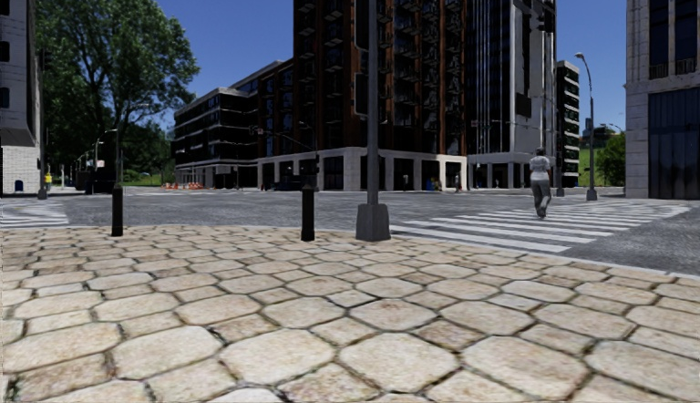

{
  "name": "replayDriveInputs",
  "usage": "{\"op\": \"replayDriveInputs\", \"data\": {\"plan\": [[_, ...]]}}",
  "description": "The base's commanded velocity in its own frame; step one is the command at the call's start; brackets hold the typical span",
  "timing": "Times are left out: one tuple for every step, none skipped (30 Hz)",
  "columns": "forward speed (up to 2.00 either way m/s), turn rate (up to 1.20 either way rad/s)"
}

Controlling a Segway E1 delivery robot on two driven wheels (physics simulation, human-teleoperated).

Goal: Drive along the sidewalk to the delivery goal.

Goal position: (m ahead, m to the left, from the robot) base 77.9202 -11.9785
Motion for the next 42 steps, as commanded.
{"op": "replayDriveInputs", "data": {"plan": [[1.75, -0.65], [1.75, -0.65], [1.75, -0.65], [1.75, -0.65], [1.75, -0.52], [1.75, -0.34], [1.75, -0.34], [1.75, -0.15], [1.77, -0.07], [1.77, -0.05], [1.77, -0.04], [1.77, -0.04], [1.77, -0.04], [1.77, -0.04], [1.77, -0.04], [1.77, -0.04], [1.77, -0.04], [1.77, -0.04], [1.78, -0.04], [1.78, -0.04], [1.78, -0.04], [1.81, -0.04], [1.87, -0.06], [1.89, -0.14], [1.89, -0.14], [1.89, -0.25], [1.89, -0.28], [1.89, -0.30], [1.89, -0.30], [1.89, -0.33], [1.89, -0.36], [1.89, -0.37], [1.89, -0.39], [1.89, -0.39], [1.89, -0.40], [1.89, -0.41], [1.89, -0.42], [1.89, -0.42], [1.89, -0.43], [1.89, -0.43], [1.89, -0.44], [1.89, -0.44]]}}
